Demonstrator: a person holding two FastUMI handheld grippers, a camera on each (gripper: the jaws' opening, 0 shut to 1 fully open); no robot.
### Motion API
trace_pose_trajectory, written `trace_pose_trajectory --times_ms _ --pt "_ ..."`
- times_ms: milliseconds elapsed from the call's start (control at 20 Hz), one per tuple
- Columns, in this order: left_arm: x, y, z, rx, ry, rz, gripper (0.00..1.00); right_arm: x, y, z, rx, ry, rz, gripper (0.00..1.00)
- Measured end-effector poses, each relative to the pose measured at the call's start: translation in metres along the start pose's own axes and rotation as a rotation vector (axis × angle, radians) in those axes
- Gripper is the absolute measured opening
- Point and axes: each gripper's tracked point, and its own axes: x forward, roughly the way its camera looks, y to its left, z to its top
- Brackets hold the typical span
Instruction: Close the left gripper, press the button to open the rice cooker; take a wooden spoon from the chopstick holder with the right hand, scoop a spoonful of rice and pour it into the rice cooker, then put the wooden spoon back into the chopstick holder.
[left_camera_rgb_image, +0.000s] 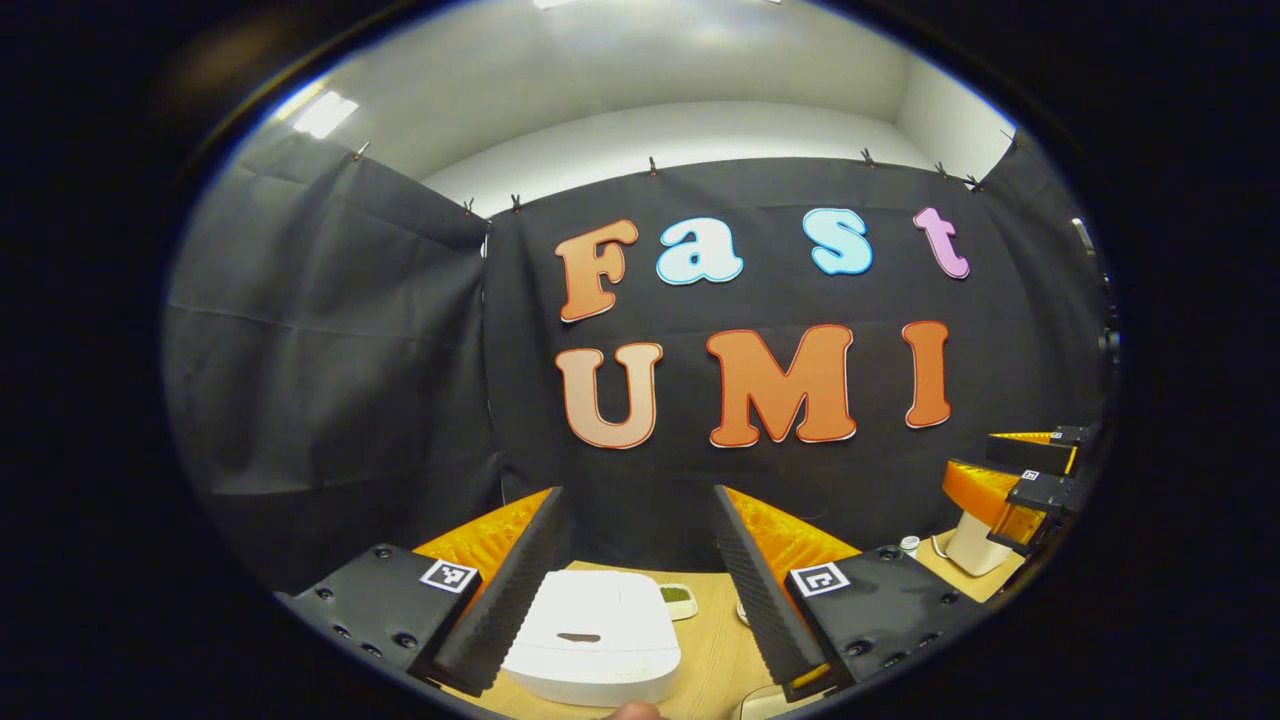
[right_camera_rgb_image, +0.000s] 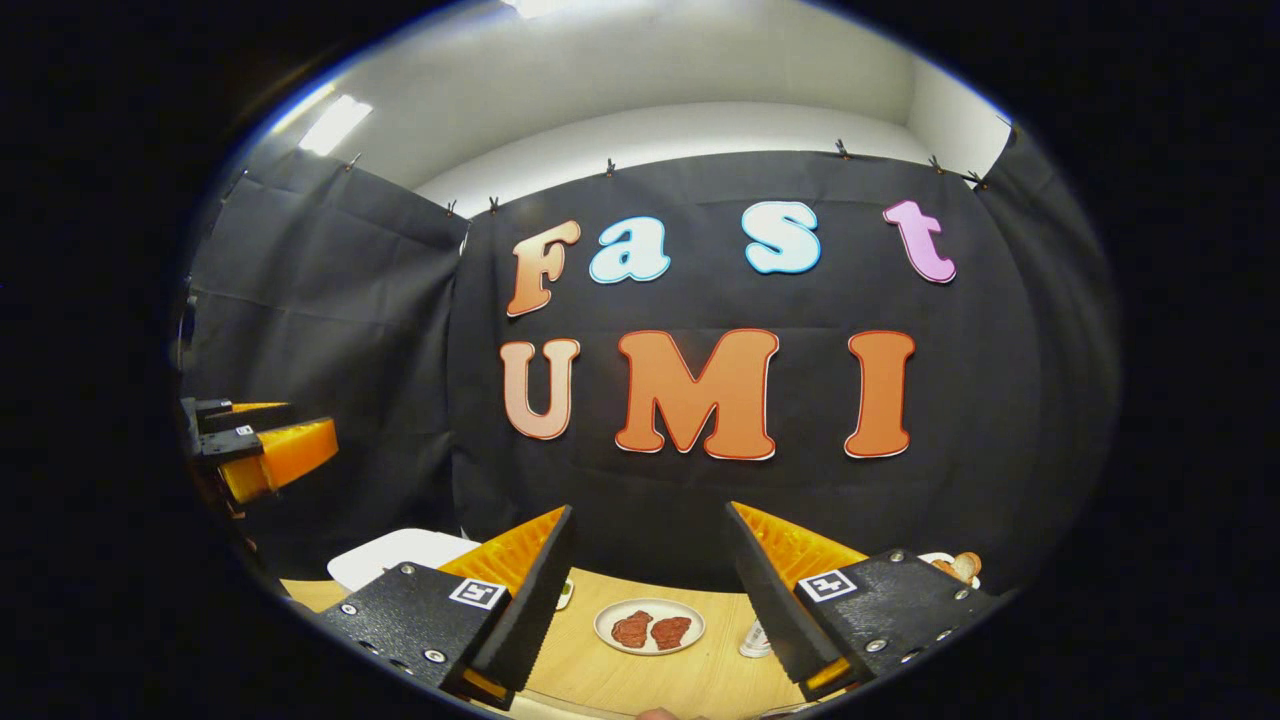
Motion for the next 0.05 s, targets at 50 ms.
trace_pose_trajectory --times_ms 50 --pt "0.0021 -0.0008 -0.0007 0.015 0.002 -0.003 0.98 0.0008 0.002 0.0016 -0.001 -0.007 0.002 0.91"
